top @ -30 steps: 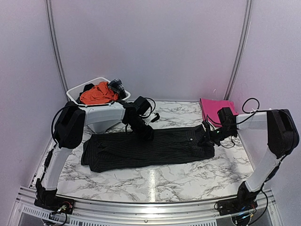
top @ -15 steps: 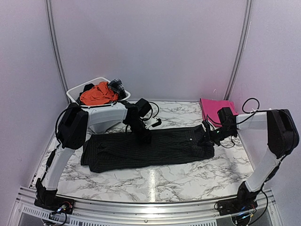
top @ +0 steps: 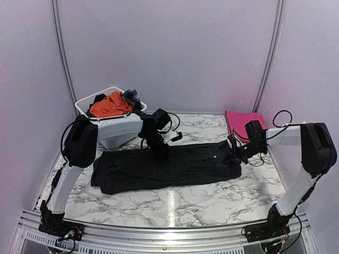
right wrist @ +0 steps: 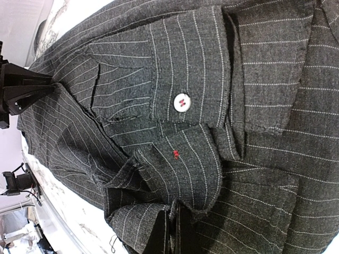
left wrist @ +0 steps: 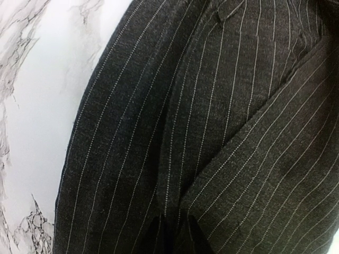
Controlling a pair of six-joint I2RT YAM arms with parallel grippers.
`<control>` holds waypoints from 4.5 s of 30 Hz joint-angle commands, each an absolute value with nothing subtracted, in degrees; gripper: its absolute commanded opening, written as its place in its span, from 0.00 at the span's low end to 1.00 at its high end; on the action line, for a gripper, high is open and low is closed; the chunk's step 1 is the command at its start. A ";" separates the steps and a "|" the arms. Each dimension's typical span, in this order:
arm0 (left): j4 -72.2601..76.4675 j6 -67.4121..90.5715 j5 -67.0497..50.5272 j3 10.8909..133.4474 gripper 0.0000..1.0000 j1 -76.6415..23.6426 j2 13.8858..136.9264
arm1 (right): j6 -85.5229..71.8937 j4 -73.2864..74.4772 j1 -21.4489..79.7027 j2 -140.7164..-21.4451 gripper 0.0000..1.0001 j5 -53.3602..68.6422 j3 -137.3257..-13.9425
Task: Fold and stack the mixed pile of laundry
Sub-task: Adjust the rectangle-folded shirt at the center of the board, then rotate the rectangle-folded shirt at the center of the board.
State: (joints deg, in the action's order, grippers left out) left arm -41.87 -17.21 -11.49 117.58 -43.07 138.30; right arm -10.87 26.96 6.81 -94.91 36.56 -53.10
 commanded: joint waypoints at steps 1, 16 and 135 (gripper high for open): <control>-43.36 -18.39 -13.63 118.17 0.15 -43.23 134.48 | -11.12 26.16 6.70 -95.10 0.00 37.09 -53.88; -42.32 -20.85 -15.44 116.55 0.39 -43.75 134.13 | -10.88 26.33 6.65 -94.92 0.00 37.16 -53.19; -18.11 8.90 -3.59 66.41 0.99 -47.22 95.40 | -8.59 31.98 2.79 -81.62 0.60 30.79 -49.82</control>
State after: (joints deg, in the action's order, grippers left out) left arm -16.69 9.85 -1.67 67.29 -46.70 94.61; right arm -7.92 33.21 4.23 -83.00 32.27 -52.77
